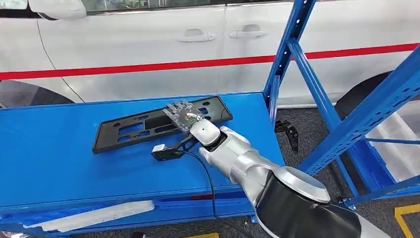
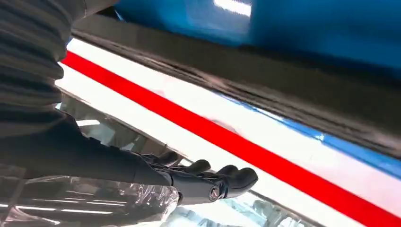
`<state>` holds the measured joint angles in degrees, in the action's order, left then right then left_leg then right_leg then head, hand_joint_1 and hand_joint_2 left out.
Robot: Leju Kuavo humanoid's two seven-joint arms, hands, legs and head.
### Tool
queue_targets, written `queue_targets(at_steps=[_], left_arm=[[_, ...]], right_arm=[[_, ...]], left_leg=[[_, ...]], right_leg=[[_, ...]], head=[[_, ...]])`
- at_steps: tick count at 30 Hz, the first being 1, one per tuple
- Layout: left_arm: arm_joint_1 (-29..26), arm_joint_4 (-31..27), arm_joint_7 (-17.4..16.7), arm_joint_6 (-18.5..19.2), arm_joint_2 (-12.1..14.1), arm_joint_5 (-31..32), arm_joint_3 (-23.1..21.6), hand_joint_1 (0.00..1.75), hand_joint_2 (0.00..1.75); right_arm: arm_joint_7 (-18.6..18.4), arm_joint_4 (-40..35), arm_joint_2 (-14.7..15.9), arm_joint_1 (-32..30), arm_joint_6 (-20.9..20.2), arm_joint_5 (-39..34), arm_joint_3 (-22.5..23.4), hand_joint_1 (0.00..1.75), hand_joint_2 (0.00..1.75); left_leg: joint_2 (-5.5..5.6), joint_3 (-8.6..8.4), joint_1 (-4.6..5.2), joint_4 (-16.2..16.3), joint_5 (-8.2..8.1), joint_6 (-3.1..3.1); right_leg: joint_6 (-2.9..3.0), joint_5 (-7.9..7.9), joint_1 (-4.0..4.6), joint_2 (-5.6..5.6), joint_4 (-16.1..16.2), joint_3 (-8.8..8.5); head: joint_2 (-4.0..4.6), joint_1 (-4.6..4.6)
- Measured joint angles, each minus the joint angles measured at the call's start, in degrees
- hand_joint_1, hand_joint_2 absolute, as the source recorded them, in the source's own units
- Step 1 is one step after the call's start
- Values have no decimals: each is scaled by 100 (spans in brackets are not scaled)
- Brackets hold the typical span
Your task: Take the parts from the cabinet and place them on the table.
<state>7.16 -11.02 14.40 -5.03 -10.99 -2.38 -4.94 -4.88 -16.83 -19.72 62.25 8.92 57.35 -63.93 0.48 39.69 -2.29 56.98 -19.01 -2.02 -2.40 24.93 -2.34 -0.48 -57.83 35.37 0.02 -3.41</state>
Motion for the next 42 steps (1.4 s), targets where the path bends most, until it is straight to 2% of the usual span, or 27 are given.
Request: queue_targets(at_steps=[7, 13, 20, 27, 34, 42], left_arm=[[-4, 0, 0, -15, 0, 7, 0, 0, 0], [-9, 0, 0, -31, 0, -2, 0, 0, 0], [-13, 0, 15, -85, 0, -22, 0, 0, 0], [-18, 0, 68, -129, 0, -79, 0, 0, 0], [-19, 0, 94, -133, 7, -109, 9, 0, 0], [-33, 0, 276, -171, 37, -203, 74, 0, 0]], right_arm=[[-229, -90, -20, 98, -114, -48, -120, 0, 175], [-267, -105, -20, 137, -162, -96, -175, 0, 175], [-192, -89, -20, 145, -116, -266, -181, 0, 175], [105, -24, -20, 135, 98, -516, -181, 0, 175], [94, 74, -20, 129, 241, -599, -181, 0, 175], [42, 103, -20, 128, 210, -708, -181, 0, 175]], left_leg=[[0, 0, 0, 0, 0, 0], [0, 0, 0, 0, 0, 0], [0, -1, 0, 0, 0, 0], [0, 0, 0, 0, 0, 0], [0, 0, 0, 0, 0, 0], [0, 0, 0, 0, 0, 0]], right_leg=[[0, 0, 0, 0, 0, 0], [0, 0, 0, 0, 0, 0], [0, 0, 0, 0, 0, 0], [0, 0, 0, 0, 0, 1], [0, 0, 0, 0, 0, 1], [0, 0, 0, 0, 0, 1]], head=[[0, 0], [0, 0], [0, 0], [0, 0], [0, 0], [0, 0]])
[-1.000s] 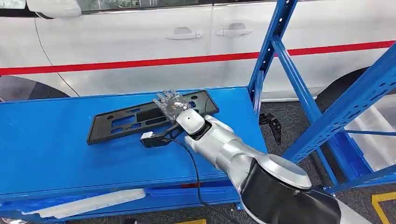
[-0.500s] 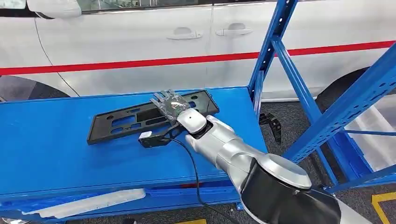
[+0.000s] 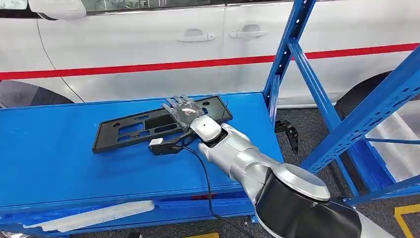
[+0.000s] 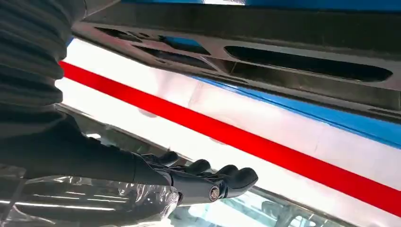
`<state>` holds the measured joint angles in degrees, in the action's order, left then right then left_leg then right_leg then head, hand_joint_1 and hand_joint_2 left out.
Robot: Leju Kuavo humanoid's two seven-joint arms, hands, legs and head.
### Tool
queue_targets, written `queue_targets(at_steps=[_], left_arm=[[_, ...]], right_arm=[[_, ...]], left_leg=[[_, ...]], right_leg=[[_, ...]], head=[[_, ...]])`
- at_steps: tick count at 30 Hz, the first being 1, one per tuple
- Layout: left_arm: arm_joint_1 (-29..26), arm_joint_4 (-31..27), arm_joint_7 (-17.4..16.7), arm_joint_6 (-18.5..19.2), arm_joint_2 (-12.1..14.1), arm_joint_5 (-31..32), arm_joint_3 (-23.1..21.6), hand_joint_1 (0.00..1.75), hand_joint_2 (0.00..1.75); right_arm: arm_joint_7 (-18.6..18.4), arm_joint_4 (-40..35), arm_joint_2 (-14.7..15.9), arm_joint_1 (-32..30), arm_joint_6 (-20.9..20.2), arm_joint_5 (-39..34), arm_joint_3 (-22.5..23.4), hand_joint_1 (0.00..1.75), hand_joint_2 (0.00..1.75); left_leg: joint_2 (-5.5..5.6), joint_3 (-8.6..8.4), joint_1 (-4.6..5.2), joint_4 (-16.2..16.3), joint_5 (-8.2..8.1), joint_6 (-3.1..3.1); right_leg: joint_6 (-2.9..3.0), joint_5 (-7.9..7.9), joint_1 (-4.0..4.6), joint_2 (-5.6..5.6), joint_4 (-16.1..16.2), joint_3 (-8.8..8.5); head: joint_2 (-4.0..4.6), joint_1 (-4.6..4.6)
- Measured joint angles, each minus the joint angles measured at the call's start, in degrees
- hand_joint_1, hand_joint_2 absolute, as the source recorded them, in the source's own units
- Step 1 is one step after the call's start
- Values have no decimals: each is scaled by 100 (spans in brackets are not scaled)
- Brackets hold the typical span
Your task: Take the parts from the cabinet and place them on the table.
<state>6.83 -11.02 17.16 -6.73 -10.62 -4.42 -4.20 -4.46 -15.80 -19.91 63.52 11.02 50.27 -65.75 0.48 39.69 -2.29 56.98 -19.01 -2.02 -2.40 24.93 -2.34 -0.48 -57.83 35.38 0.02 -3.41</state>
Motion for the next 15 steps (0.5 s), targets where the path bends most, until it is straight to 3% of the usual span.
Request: queue_targets(at_steps=[4, 5, 11, 15], left_arm=[[-30, 0, 68, -13, 52, -22, 35, 0, 0], [-36, 0, 68, -26, 66, -22, 39, 0, 0], [-57, 0, 68, -103, 131, -76, 63, 0, 0], [-79, 0, 68, -129, 144, -87, 105, 0, 0]], right_arm=[[-35, 2, 0, -7, 28, -59, 0, 0, 175], [9, 4, 0, -12, 61, -79, 0, 0, 0], [245, 63, 7, -105, 577, 276, -53, 0, 0], [260, 112, 33, -280, 595, 315, -90, 0, 0]], left_leg=[[0, 0, 0, 0, 0, 0], [0, 0, 0, 0, 0, 0], [0, -1, 0, 0, 0, 0], [0, 0, 0, 0, -1, 0]], right_leg=[[0, 0, 0, 0, 0, 1], [0, 0, 0, 0, 0, 0], [0, 1, 0, 0, 0, 3], [1, 1, 0, 0, 0, 2]], head=[[0, 0], [0, 0], [0, 0], [0, 0]])
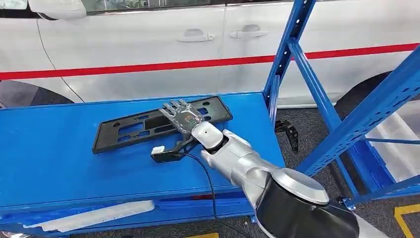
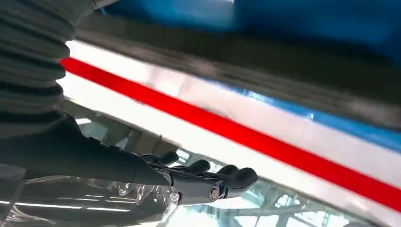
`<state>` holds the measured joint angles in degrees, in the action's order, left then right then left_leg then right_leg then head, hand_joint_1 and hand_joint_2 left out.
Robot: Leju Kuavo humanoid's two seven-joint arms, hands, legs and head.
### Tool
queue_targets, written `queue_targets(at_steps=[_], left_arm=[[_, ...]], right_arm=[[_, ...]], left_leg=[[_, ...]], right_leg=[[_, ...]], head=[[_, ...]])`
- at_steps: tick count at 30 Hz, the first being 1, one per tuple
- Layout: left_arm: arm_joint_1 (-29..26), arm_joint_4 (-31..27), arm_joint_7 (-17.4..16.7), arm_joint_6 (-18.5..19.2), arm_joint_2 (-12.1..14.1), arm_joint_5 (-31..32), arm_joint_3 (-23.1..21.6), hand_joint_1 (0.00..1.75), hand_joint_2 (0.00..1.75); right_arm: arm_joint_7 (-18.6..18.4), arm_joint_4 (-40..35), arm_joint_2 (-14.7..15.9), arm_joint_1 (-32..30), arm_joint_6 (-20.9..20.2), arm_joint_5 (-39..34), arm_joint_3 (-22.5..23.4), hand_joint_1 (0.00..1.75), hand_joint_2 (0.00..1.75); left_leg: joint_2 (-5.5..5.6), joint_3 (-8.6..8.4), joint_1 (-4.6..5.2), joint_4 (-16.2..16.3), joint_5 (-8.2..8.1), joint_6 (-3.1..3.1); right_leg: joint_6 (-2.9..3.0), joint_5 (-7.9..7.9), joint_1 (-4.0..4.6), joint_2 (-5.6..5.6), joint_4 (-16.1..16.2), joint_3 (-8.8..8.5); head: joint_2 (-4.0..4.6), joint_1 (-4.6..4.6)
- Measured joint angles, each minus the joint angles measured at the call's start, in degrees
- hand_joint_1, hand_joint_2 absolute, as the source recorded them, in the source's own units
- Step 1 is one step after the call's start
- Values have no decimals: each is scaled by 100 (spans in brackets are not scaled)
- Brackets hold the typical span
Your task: Take the parts from the cabinet and place them on the table.
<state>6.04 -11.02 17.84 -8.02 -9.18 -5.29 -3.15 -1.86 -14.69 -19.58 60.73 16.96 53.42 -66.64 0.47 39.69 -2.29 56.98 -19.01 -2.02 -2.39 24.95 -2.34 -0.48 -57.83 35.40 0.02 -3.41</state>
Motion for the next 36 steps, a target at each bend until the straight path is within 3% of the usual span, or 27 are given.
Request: queue_targets(at_steps=[1, 7, 12, 27, 36], left_arm=[[-5, 0, 0, 0, 0, -4, 13, 0, 0], [-9, 0, 20, 11, -2, -4, 33, 0, 0], [-18, 0, 81, 0, -2, -24, 37, 0, 0], [-64, 0, 356, -31, 2, -133, 199, 0, 0], [-23, 0, 393, 61, -24, -61, 190, 0, 0]], right_arm=[[0, 13, 9, -36, -7, -33, 0, 0, 175], [94, 59, 37, -212, -24, -306, 7, 0, 175], [160, 68, 57, -383, 201, -280, 15, 0, 175], [708, 61, 61, -573, 501, -393, 291, 0, 175], [581, 31, 87, -445, 299, -260, 442, 0, 175]], left_leg=[[0, 0, 0, 0, 0, 0], [0, -1, 0, 0, 0, 0], [-1, -3, 0, 0, -2, -2], [-1, -26, 0, -1, -8, -1], [-1, -24, 0, -1, -7, 0]], right_leg=[[0, 0, 0, 0, 0, 1], [0, 0, 0, -1, 0, 1], [1, 1, 0, -2, 0, 0], [6, 7, 0, -1, 0, -16], [5, 5, 0, -1, 0, -15]], head=[[0, 0], [0, 0], [0, 0], [0, 0], [0, 0]])
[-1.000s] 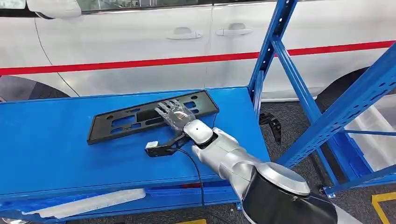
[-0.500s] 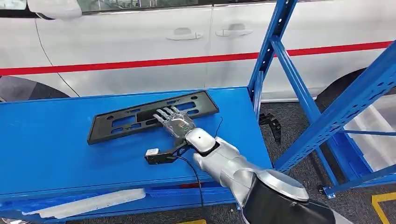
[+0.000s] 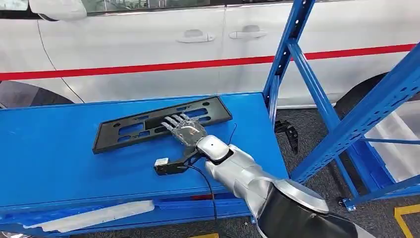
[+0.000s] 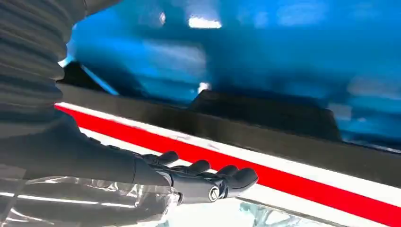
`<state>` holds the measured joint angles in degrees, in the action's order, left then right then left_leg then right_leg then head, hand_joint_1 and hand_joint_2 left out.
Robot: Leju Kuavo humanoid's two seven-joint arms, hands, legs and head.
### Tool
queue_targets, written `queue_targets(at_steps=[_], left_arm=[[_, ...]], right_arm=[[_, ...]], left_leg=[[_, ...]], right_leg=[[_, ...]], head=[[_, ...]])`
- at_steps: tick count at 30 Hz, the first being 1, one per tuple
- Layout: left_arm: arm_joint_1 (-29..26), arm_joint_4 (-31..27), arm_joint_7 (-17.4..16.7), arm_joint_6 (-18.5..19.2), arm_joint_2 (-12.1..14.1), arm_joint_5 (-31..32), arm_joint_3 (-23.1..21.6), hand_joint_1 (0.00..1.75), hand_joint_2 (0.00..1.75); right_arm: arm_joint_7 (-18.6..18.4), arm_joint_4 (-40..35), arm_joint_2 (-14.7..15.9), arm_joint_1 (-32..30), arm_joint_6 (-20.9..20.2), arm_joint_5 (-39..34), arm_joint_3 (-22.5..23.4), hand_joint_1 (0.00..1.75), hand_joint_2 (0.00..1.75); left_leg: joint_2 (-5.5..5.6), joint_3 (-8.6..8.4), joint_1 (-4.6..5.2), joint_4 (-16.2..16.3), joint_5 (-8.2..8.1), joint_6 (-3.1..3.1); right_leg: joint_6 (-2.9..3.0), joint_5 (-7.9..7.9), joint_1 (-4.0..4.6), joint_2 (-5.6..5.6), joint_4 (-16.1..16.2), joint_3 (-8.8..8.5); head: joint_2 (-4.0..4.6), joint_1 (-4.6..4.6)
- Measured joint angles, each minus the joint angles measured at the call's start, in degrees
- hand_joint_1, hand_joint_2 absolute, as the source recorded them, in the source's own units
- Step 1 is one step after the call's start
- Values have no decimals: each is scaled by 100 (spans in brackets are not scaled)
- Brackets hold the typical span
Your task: Take the parts from the cabinet and place them on the table.
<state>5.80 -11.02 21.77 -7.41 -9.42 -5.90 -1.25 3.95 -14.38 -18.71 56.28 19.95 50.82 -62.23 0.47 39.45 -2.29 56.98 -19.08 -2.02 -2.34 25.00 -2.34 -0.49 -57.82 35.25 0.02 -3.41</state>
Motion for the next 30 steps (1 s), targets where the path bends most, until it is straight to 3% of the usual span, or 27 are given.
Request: queue_targets(at_steps=[7, 14, 15, 23, 30], left_arm=[[70, 0, -18, 35, 4, 131, -31, 0, 0], [77, 0, -63, 57, 63, 19, -31, 0, 0], [77, 0, -44, 74, 74, -32, -20, 0, 0], [88, 0, 153, 240, 107, -230, 57, 0, 0], [168, 0, 35, 264, 105, -35, 68, 0, 0]], right_arm=[[-327, 4, 46, 383, -356, 35, 122, 0, 175], [-487, 28, 116, 575, -441, -44, 339, 0, 175], [-505, 33, 122, 570, -439, -42, 345, 0, 0], [-428, 44, 140, 480, -422, 4, 400, 0, 0], [-328, 44, 140, 420, -269, 68, 420, 0, 0]], left_leg=[[0, 2, 0, 0, 1, 0], [0, 6, 0, 0, 0, 0], [0, 7, 0, 0, 0, 0], [0, 7, 0, 0, -1, -1], [0, 7, 0, 0, 0, -1]], right_leg=[[1, -3, 0, -1, 0, 2], [1, -1, 0, -2, 0, 0], [1, -1, 0, -2, 0, 1], [1, 0, 0, -2, 0, 1], [1, -1, 0, -1, 0, 0]], head=[[0, 0], [0, 0], [0, 0], [0, 0], [0, 0]])
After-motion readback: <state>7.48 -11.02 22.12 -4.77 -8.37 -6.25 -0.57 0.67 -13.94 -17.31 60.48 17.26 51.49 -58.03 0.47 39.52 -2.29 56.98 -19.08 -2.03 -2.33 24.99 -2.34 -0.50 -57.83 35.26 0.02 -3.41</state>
